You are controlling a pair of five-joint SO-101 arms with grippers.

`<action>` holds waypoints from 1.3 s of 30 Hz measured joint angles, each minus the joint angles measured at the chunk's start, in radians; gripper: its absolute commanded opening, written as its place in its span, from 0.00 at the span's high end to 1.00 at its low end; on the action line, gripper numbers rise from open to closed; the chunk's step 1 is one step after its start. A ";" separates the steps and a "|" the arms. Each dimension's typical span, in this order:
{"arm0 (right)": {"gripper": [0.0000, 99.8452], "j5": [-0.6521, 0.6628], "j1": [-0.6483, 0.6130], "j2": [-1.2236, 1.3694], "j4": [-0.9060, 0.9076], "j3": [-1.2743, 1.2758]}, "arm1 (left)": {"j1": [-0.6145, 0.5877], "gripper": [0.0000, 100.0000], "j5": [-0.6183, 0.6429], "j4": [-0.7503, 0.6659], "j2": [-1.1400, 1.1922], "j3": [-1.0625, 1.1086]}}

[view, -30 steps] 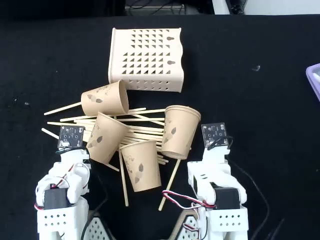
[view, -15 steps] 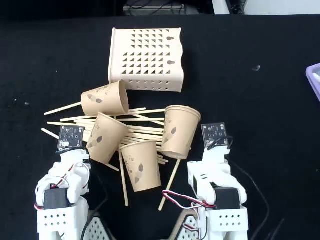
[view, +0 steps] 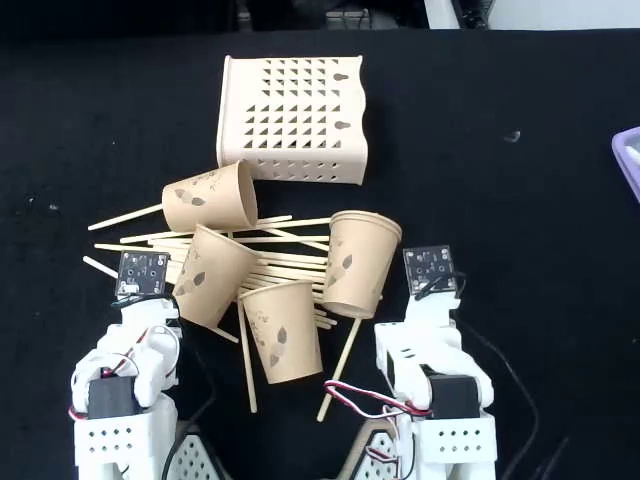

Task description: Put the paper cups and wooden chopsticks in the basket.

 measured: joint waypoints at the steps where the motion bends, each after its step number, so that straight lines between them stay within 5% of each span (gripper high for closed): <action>1: 0.98 0.000 0.000 0.000 0.000 0.000 | 0.000 0.96 0.000 0.000 0.000 0.000; 17: 0.98 0.000 0.000 0.000 -0.009 0.000 | 0.005 0.96 0.000 0.000 0.000 0.000; 24: 0.97 -0.002 0.000 0.000 -0.269 0.000 | 0.005 0.96 0.000 0.000 0.000 0.000; 31: 0.83 0.123 0.000 0.000 -0.566 -0.035 | -0.072 0.96 -0.060 -0.195 -0.002 -0.064; 39: 0.82 0.138 0.002 0.000 -0.483 -0.399 | -0.242 0.94 -0.158 -0.334 0.000 -0.308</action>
